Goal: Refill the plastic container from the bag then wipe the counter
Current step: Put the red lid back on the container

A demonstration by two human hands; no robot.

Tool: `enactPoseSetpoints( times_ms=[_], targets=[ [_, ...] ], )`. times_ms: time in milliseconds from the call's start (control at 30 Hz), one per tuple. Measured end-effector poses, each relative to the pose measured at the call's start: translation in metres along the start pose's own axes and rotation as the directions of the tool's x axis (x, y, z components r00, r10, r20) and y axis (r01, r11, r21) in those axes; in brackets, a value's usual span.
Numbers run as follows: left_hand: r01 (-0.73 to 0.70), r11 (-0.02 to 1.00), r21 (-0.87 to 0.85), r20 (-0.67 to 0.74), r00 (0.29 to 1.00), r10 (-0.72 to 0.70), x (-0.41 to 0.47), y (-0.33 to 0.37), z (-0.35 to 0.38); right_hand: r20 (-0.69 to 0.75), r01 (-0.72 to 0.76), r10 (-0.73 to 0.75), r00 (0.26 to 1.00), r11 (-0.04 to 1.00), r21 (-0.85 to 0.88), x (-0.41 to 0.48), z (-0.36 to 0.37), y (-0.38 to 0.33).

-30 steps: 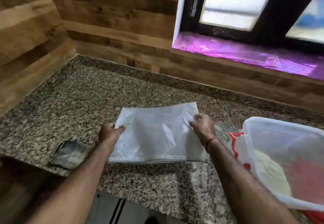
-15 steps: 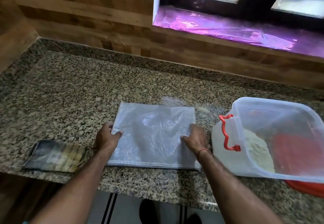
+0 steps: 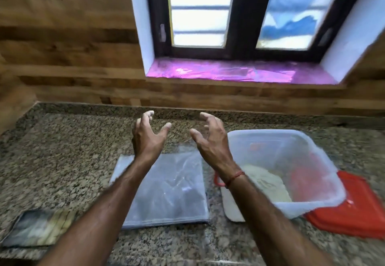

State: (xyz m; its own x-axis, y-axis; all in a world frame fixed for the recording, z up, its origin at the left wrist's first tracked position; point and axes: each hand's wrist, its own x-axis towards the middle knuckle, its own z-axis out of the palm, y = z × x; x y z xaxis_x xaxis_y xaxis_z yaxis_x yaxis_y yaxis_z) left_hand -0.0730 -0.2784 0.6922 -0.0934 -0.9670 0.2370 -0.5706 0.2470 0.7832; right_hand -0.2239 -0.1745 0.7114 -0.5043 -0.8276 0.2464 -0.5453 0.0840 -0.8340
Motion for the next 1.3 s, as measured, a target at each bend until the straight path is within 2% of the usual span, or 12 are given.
enactPoseSetpoints(
  times_ms=[133, 333, 533, 667, 767, 867, 933, 967, 1100, 1167, 1233, 1300],
  targets=[
    [-0.133, 0.991, -0.019, 0.028, 0.991, 0.134, -0.035, 0.078, 0.045, -0.096, 0.03, -0.034, 0.995, 0.998, -0.052, 0.003, -0.1, 0.033],
    [-0.28, 0.958, 0.067, 0.151, 0.952, 0.268, -0.126, 0.179, 0.149, -0.168, -0.049, 0.016, 0.986, 0.98, -0.192, -0.011, -0.235, 0.124],
    [-0.233, 0.962, 0.139, 0.416, 0.896, 0.157, -0.203, 0.252, 0.252, -0.149, -0.269, 0.23, 0.962, 0.892, -0.362, -0.036, -0.341, 0.226],
    [-0.23, 0.949, 0.214, 0.526, 0.846, 0.086, -0.233, 0.264, 0.294, -0.113, -0.48, 0.481, 0.869, 0.766, -0.427, -0.063, -0.384, 0.303],
    [-0.191, 0.947, 0.257, 0.475, 0.879, 0.048, -0.239, 0.267, 0.31, -0.121, -0.637, 0.664, 0.738, 0.625, -0.451, -0.083, -0.405, 0.359],
    [-0.164, 0.931, 0.325, 0.424, 0.906, 0.012, -0.237, 0.266, 0.314, -0.136, -0.75, 0.779, 0.613, 0.518, -0.411, -0.097, -0.413, 0.4],
    [-0.189, 0.915, 0.357, 0.407, 0.913, 0.03, -0.238, 0.265, 0.315, -0.149, -0.79, 0.806, 0.573, 0.495, -0.36, -0.101, -0.414, 0.42],
    [-0.194, 0.911, 0.363, 0.403, 0.915, 0.035, -0.238, 0.265, 0.316, -0.148, -0.79, 0.805, 0.575, 0.499, -0.355, -0.1, -0.412, 0.428],
    [-0.205, 0.904, 0.376, 0.393, 0.919, 0.045, -0.236, 0.263, 0.318, -0.082, -0.71, 0.74, 0.667, 0.599, -0.371, -0.095, -0.395, 0.436],
    [-0.206, 0.904, 0.374, 0.39, 0.919, 0.048, -0.237, 0.262, 0.317, -0.057, -0.704, 0.732, 0.679, 0.626, -0.335, -0.094, -0.385, 0.438],
    [-0.211, 0.906, 0.366, 0.391, 0.919, 0.056, -0.239, 0.263, 0.315, -0.08, -0.742, 0.746, 0.661, 0.634, -0.218, -0.09, -0.381, 0.444],
    [-0.216, 0.903, 0.372, 0.388, 0.92, 0.061, -0.24, 0.265, 0.314, -0.093, -0.788, 0.784, 0.613, 0.616, -0.001, -0.084, -0.385, 0.445]
  ],
)
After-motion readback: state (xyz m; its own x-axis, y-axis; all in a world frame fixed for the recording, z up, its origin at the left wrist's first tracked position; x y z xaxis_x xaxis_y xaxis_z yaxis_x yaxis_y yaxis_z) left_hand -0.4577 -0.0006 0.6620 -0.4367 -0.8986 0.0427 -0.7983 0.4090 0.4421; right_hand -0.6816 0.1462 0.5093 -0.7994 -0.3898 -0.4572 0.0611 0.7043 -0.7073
